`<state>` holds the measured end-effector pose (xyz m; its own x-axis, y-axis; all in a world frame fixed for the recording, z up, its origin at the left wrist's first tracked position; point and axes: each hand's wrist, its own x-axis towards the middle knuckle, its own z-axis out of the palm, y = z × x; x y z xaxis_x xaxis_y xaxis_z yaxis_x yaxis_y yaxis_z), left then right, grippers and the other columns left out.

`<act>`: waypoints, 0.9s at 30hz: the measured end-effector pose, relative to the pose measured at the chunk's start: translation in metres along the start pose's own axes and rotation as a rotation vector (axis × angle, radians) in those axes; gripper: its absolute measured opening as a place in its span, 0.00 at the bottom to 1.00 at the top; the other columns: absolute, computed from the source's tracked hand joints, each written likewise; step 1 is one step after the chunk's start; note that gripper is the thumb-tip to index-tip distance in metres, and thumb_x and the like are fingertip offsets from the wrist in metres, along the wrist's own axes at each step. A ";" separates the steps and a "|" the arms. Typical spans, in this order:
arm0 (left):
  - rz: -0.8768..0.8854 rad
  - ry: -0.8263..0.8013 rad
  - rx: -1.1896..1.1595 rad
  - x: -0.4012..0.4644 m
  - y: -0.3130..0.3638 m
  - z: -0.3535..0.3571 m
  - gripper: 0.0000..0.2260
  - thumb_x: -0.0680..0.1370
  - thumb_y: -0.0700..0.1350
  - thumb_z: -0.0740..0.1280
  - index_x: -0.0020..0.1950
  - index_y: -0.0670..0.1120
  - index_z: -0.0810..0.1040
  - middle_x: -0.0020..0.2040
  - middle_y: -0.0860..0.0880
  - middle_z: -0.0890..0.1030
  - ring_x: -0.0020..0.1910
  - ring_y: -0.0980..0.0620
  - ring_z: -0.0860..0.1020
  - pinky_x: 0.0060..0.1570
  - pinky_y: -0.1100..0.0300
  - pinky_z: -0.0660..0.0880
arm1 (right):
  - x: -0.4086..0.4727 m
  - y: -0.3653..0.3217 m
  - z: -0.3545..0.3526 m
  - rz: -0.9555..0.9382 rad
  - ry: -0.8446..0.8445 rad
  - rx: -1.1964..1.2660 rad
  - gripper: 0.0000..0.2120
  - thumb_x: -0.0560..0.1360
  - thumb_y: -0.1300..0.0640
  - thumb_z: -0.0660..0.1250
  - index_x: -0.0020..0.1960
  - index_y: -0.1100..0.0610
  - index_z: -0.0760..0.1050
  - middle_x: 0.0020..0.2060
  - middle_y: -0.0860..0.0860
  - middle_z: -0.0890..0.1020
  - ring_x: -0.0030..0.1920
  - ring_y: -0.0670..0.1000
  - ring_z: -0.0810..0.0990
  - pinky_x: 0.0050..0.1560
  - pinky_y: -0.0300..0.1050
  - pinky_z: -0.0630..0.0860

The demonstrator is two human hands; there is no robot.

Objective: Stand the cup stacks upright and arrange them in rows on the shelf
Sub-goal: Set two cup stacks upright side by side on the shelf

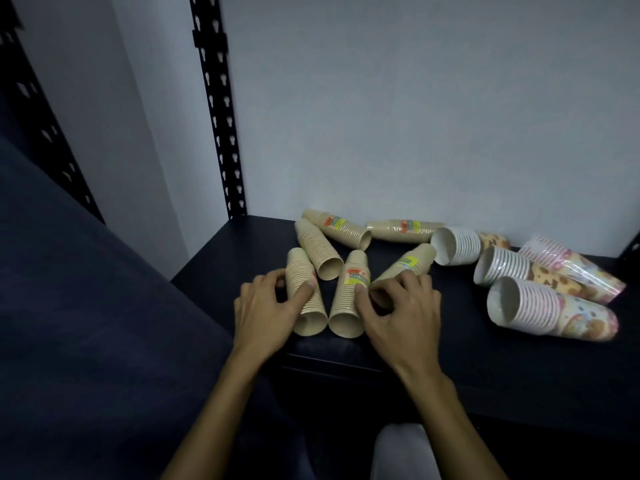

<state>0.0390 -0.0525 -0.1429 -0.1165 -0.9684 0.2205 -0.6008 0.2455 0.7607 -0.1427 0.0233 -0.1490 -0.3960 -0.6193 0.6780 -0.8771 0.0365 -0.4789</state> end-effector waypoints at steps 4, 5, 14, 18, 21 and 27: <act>-0.017 -0.003 -0.040 0.001 0.003 -0.001 0.25 0.74 0.69 0.64 0.66 0.57 0.76 0.55 0.58 0.78 0.58 0.56 0.69 0.63 0.53 0.64 | 0.005 0.006 0.001 0.064 -0.137 0.013 0.17 0.74 0.39 0.68 0.41 0.53 0.81 0.42 0.46 0.75 0.51 0.50 0.72 0.52 0.49 0.69; -0.023 -0.001 -0.057 0.000 0.003 -0.002 0.26 0.73 0.70 0.64 0.65 0.58 0.76 0.54 0.59 0.79 0.59 0.55 0.71 0.65 0.51 0.66 | 0.005 0.005 0.000 0.070 -0.153 0.022 0.17 0.75 0.38 0.67 0.41 0.52 0.81 0.42 0.45 0.75 0.51 0.49 0.72 0.52 0.48 0.68; -0.057 0.079 -0.235 -0.011 0.011 -0.008 0.26 0.69 0.68 0.71 0.62 0.56 0.77 0.52 0.58 0.81 0.51 0.55 0.80 0.56 0.53 0.78 | 0.014 -0.007 -0.011 0.375 -0.463 0.296 0.30 0.67 0.27 0.67 0.38 0.56 0.76 0.30 0.47 0.80 0.36 0.49 0.79 0.45 0.53 0.79; -0.056 0.044 -0.235 -0.014 0.012 -0.015 0.27 0.67 0.65 0.76 0.61 0.54 0.80 0.51 0.59 0.82 0.50 0.59 0.80 0.50 0.60 0.77 | 0.017 -0.007 -0.007 0.471 -0.529 0.336 0.32 0.63 0.27 0.70 0.39 0.58 0.79 0.33 0.49 0.83 0.38 0.50 0.82 0.51 0.54 0.78; -0.002 0.014 -0.271 -0.018 0.010 -0.018 0.24 0.70 0.59 0.77 0.64 0.55 0.78 0.52 0.59 0.83 0.44 0.61 0.81 0.42 0.70 0.74 | 0.019 -0.011 -0.011 0.542 -0.550 0.494 0.28 0.66 0.36 0.76 0.43 0.63 0.81 0.33 0.50 0.83 0.37 0.49 0.80 0.43 0.47 0.77; 0.083 -0.088 -0.465 -0.023 0.003 -0.020 0.30 0.76 0.53 0.73 0.76 0.55 0.67 0.64 0.53 0.80 0.50 0.54 0.84 0.50 0.57 0.82 | 0.023 -0.014 -0.016 0.609 -0.657 0.922 0.19 0.69 0.58 0.80 0.56 0.60 0.80 0.45 0.52 0.88 0.47 0.50 0.87 0.49 0.44 0.81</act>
<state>0.0561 -0.0290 -0.1333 -0.2279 -0.9397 0.2551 -0.1719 0.2967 0.9394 -0.1437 0.0205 -0.1175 -0.2261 -0.9723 -0.0595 0.0122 0.0582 -0.9982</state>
